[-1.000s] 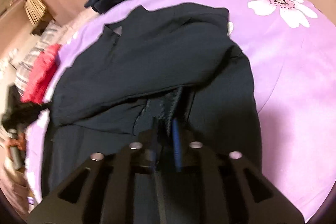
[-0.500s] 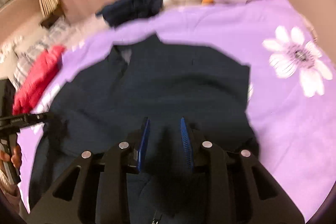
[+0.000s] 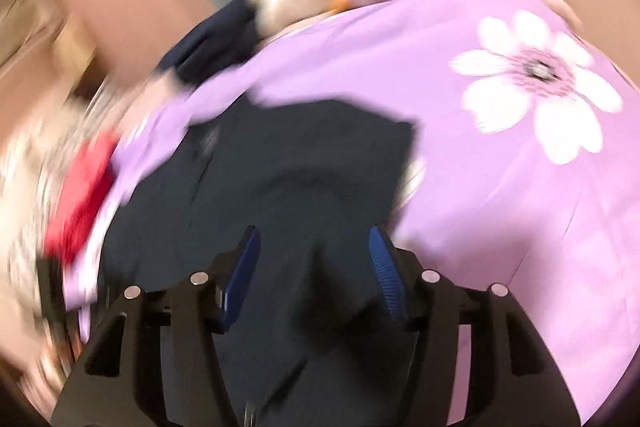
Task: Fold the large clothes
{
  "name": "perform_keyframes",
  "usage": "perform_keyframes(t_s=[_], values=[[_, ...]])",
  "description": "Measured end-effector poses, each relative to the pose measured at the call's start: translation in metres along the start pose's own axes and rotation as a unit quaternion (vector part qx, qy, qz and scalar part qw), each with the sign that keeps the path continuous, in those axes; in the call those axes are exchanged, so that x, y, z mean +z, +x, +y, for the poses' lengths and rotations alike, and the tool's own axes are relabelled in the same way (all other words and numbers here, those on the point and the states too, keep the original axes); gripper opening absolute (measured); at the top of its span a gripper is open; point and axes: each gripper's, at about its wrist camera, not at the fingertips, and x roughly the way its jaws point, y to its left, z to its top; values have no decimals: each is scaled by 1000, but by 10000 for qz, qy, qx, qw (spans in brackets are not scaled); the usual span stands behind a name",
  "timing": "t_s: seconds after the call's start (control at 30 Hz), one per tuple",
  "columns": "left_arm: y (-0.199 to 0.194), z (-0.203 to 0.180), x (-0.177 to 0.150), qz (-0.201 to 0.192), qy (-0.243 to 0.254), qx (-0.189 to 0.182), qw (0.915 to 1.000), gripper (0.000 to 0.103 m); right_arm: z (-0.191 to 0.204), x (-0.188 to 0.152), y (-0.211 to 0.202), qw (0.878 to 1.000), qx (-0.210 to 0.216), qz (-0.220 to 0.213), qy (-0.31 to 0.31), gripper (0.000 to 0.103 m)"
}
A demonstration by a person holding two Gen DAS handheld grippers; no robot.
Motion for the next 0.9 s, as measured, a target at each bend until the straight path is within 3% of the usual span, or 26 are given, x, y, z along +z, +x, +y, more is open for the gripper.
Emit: perform_keyframes(t_s=[0.1, 0.17, 0.2, 0.23, 0.3, 0.37, 0.5, 0.57, 0.63, 0.67, 0.73, 0.8, 0.9], values=[[0, -2, -1, 12, 42, 9, 10000, 30, -13, 22, 32, 9990, -67, 194, 396, 58], [1, -2, 0, 18, 58, -7, 10000, 30, -24, 31, 57, 9951, 235, 552, 788, 58], [1, -1, 0, 18, 79, -7, 10000, 30, -23, 30, 61, 9937, 331, 640, 860, 46], [1, -1, 0, 11, 118, 11, 9999, 30, -19, 32, 66, 9938, 366, 672, 802, 13], [2, -2, -1, -4, 174, 61, 9998, 30, -7, 40, 63, 9981, 233, 505, 272, 6], [3, -5, -2, -21, 238, 111, 9997, 30, -1, 50, 59, 9998, -29, 199, -8, 5], [4, -6, -2, -20, 277, 196, 9994, 30, -30, 58, 61, 9975, -602, 41, 380, 2], [4, -7, -1, 1, 310, 206, 9993, 30, -33, 54, 49, 9979, -465, -71, 441, 5], [4, -6, 0, 3, 292, 188, 9994, 30, -13, 47, 30, 9996, -67, -273, -52, 7], [5, -5, 0, -3, 268, 175, 9995, 30, 6, 37, 19, 9985, 259, -177, -455, 10], [5, -4, 0, -26, 182, 133, 9997, 30, 28, 18, 11, 9936, 390, 65, -1055, 14], [5, -2, 0, -45, 119, 98, 9999, 30, 46, -8, 15, 9837, 33, 462, -1738, 14], [5, -2, -1, -51, 99, 85, 9999, 30, 44, -48, 24, 9676, -602, 1005, -2237, 14]])
